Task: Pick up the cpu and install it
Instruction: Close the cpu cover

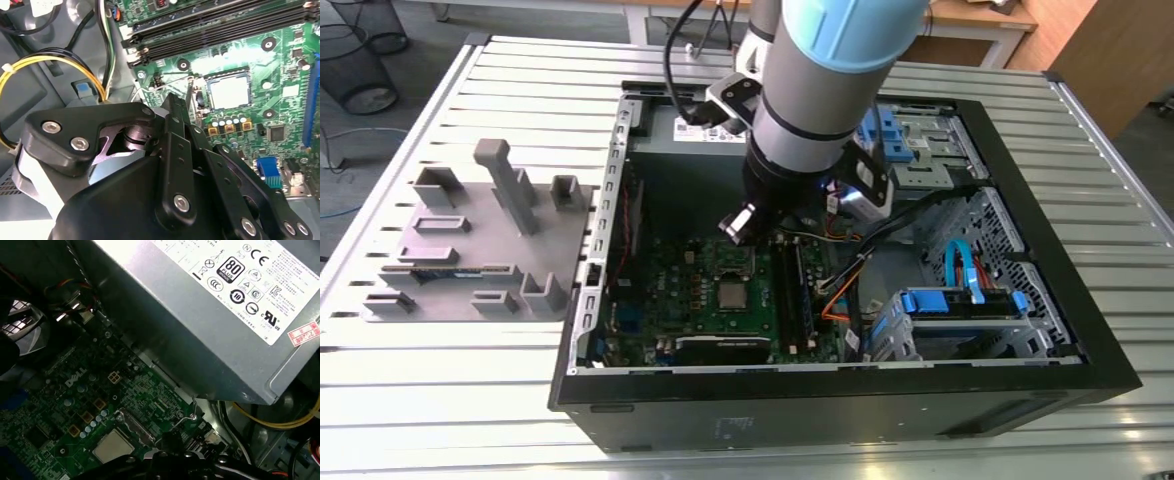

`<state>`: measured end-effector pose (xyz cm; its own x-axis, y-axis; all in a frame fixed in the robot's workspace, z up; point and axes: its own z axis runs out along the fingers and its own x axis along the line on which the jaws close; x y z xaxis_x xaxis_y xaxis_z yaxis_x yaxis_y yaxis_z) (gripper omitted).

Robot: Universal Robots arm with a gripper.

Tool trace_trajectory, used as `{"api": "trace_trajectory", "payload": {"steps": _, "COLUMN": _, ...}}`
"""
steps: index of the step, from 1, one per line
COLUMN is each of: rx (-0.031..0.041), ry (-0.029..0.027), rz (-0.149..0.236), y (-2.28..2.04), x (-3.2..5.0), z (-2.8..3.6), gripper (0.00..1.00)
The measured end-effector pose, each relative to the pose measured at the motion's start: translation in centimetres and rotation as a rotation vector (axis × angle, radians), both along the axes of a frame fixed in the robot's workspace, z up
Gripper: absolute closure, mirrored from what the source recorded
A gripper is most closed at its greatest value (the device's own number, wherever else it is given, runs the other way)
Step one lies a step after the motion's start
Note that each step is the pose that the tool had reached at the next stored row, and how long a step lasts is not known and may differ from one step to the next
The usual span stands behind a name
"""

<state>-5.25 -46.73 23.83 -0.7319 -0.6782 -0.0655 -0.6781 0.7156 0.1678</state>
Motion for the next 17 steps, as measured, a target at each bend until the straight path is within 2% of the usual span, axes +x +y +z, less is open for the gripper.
{"api": "trace_trajectory", "payload": {"steps": 13, "rx": -0.0011, "ry": 0.0001, "rz": 0.006, "y": -2.06, "x": 0.00, "z": 0.01, "gripper": 0.89}}
{"api": "trace_trajectory", "payload": {"steps": 17, "rx": -0.0039, "ry": 0.0000, "rz": 0.007, "y": -2.40, "x": -0.01, "z": 0.00, "gripper": 0.89}}
